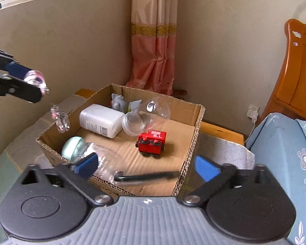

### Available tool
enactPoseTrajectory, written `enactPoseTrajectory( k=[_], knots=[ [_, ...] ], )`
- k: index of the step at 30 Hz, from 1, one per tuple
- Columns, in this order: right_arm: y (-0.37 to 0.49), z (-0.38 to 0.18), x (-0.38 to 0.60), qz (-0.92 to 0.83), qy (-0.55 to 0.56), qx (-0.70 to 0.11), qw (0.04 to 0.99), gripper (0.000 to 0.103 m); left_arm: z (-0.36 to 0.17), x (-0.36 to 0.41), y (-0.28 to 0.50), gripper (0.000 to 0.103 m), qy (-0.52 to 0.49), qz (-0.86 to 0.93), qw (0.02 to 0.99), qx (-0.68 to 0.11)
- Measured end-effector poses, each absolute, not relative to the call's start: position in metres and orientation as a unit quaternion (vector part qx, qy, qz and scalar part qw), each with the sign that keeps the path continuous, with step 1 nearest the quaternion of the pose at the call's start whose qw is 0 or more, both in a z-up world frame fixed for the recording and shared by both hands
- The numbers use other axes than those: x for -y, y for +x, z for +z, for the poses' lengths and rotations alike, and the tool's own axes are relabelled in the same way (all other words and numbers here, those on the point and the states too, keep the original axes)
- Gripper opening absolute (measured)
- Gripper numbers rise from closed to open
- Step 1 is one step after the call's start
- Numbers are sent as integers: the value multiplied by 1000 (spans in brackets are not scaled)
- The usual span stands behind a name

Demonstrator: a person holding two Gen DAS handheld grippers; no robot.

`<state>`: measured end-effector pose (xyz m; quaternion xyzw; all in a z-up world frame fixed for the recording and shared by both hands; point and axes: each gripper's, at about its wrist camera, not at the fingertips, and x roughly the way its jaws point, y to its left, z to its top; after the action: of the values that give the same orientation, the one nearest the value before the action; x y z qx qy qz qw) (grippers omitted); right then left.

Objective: Organize rigid objects
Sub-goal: 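Lower the pink bottle and black case into the box and open both tools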

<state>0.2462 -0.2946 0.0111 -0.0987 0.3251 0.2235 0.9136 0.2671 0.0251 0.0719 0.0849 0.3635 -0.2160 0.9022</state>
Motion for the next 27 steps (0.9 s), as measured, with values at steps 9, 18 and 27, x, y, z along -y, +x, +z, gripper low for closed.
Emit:
enactPoseTrajectory(
  k=[9, 18, 27],
  knots=[
    [236, 9, 306, 218, -94, -331, 913, 103, 45, -16, 297, 49, 85, -213, 892, -390],
    [228, 14, 309, 217, -98, -326, 915, 103, 24, -16, 309, 50, 77, -202, 883, -417],
    [214, 8, 300, 232, -94, -336, 908, 103, 21, -30, 289, 97, 35, -177, 893, -413]
  ],
)
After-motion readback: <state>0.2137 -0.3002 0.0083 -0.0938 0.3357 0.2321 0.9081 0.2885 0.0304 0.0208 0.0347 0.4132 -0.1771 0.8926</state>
